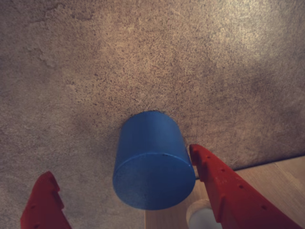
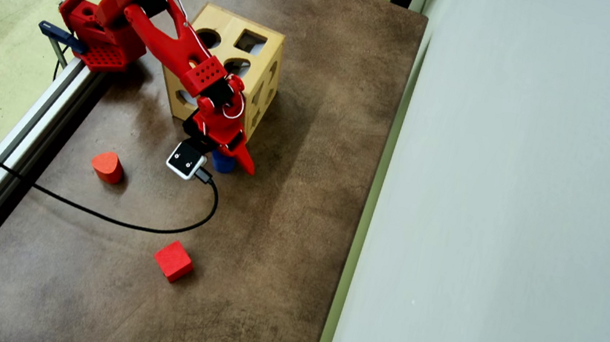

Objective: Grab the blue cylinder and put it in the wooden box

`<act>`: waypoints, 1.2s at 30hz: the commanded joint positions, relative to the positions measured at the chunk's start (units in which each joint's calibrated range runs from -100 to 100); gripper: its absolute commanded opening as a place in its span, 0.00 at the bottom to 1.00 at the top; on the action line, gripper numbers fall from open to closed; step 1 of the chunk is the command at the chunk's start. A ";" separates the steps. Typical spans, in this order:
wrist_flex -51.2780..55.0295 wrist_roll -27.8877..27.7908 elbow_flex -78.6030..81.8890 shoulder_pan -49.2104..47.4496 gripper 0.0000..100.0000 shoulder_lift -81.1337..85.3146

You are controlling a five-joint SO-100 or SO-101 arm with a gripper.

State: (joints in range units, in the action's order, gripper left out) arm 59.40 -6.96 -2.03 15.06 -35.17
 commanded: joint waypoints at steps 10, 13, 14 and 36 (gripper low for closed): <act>-0.09 0.29 -1.55 -0.05 0.41 0.48; -0.09 0.34 -1.73 0.03 0.41 -1.22; -0.17 0.34 -1.73 0.03 0.41 -2.07; 0.07 2.69 -2.35 0.03 0.40 -3.09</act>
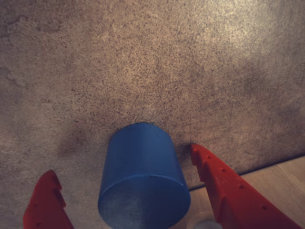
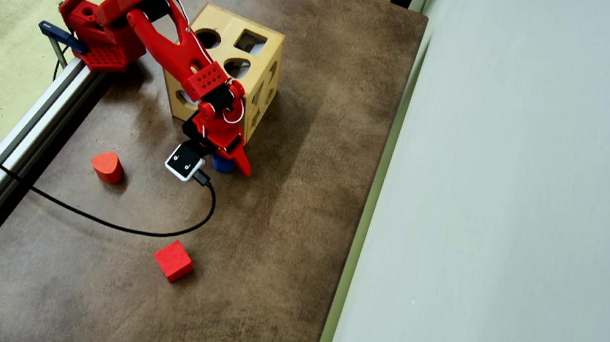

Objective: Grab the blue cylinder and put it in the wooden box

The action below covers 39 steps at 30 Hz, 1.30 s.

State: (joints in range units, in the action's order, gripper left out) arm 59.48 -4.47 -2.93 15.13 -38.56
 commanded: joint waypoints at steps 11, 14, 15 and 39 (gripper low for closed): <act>-0.01 0.24 -1.45 -0.05 0.09 0.30; 0.15 0.24 -1.45 -0.05 0.09 0.30; 0.15 0.24 -1.36 -0.05 0.09 0.30; 17.36 0.00 -0.55 -0.57 0.09 45.82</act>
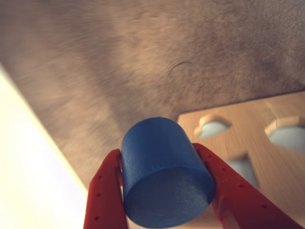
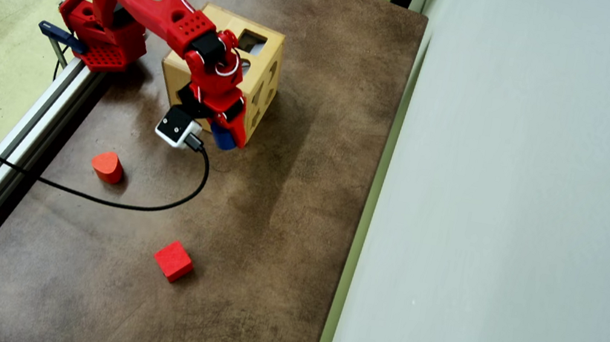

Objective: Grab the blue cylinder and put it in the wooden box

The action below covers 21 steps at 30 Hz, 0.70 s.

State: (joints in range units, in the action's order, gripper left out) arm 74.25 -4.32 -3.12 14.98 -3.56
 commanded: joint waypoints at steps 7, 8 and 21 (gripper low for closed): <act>13.20 -0.49 -0.37 -5.40 0.09 16.77; 14.97 -0.49 -0.37 -6.89 0.09 16.77; 23.66 0.05 1.77 -23.97 0.09 23.30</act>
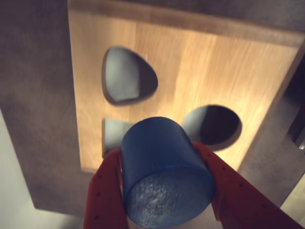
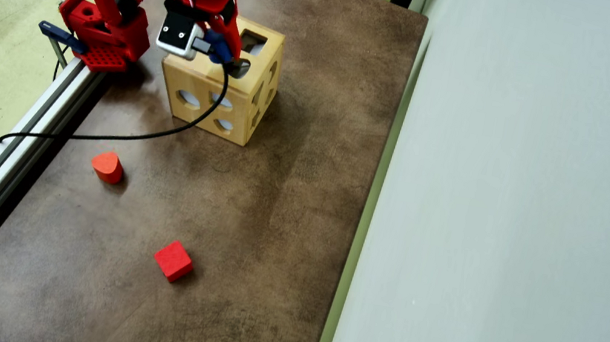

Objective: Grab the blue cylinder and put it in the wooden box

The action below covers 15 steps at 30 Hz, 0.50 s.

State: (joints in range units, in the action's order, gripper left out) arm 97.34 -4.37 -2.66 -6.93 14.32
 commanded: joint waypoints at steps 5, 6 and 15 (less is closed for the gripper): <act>0.49 -0.44 10.00 -2.43 0.09 9.33; 0.49 -0.49 10.53 -2.57 0.09 9.67; 0.49 -1.76 15.81 -2.72 0.09 9.84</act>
State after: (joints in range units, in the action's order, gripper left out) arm 97.34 -4.91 11.15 -9.16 21.86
